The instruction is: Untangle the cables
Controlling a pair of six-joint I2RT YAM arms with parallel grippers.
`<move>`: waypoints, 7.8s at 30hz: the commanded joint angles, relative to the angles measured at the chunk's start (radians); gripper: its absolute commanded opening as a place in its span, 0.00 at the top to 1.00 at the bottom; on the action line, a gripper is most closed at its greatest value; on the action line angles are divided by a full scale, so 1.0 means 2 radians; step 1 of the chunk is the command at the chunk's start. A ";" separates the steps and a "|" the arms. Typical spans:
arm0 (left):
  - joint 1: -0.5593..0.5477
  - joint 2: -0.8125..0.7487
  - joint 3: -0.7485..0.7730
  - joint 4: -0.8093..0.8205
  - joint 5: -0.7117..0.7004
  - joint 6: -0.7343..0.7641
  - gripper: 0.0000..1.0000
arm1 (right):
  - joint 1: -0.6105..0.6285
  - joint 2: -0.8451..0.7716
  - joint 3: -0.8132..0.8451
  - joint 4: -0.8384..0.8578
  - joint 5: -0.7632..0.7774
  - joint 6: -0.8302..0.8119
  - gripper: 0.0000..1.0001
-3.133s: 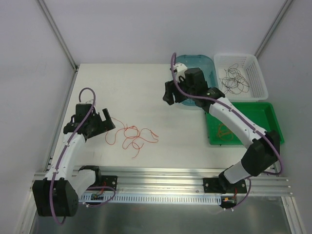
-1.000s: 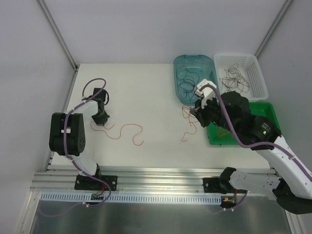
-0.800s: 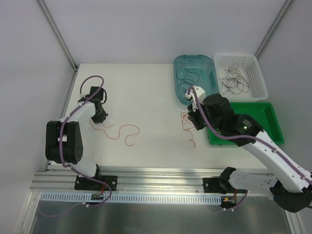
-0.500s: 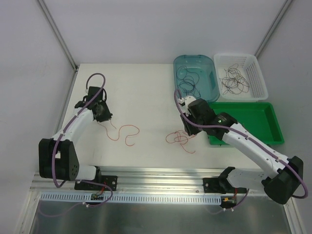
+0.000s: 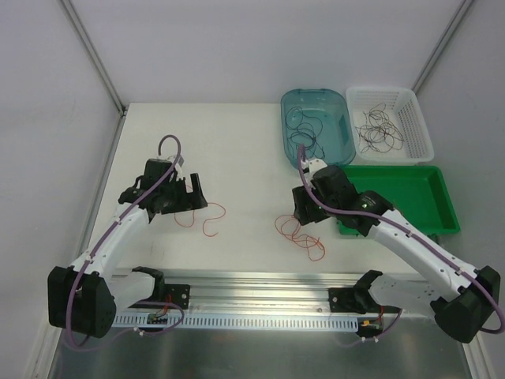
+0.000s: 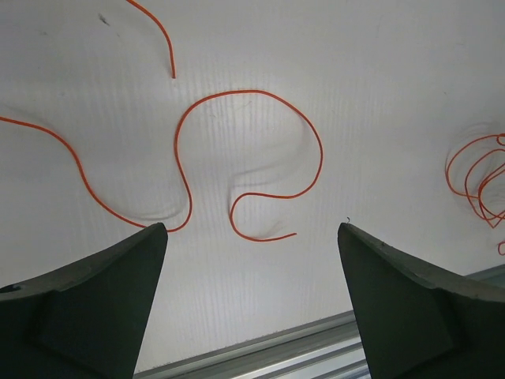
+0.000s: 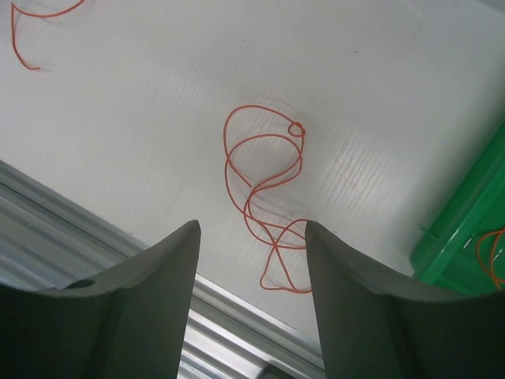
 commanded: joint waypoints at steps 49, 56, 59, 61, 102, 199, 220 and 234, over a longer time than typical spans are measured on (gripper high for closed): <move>-0.005 -0.004 -0.002 0.021 0.048 0.020 0.09 | -0.051 0.087 0.377 -0.116 -0.002 -0.115 0.99; -0.006 -0.001 -0.003 0.021 0.046 0.019 0.09 | -0.112 0.059 0.365 -0.104 0.096 -0.103 0.99; -0.006 -0.001 -0.003 0.021 0.046 0.019 0.10 | -0.159 0.041 0.324 -0.088 0.097 -0.085 0.99; -0.006 -0.001 -0.003 0.021 0.045 0.019 0.10 | -0.197 0.031 0.293 -0.080 0.086 -0.077 0.99; 0.000 0.012 -0.008 0.013 -0.009 0.006 0.08 | -0.042 0.085 0.029 0.157 -0.079 0.032 0.12; -0.343 -0.113 0.180 -0.114 -0.193 -0.215 0.94 | 0.116 0.107 -0.161 0.559 -0.115 0.090 0.99; -0.293 -0.137 0.014 -0.117 -0.324 -0.155 0.01 | -0.016 -0.037 0.325 -0.080 0.212 -0.170 0.99; -0.181 -0.187 -0.029 -0.090 -0.310 -0.060 0.01 | -0.327 -0.074 0.122 0.127 0.165 -0.131 0.99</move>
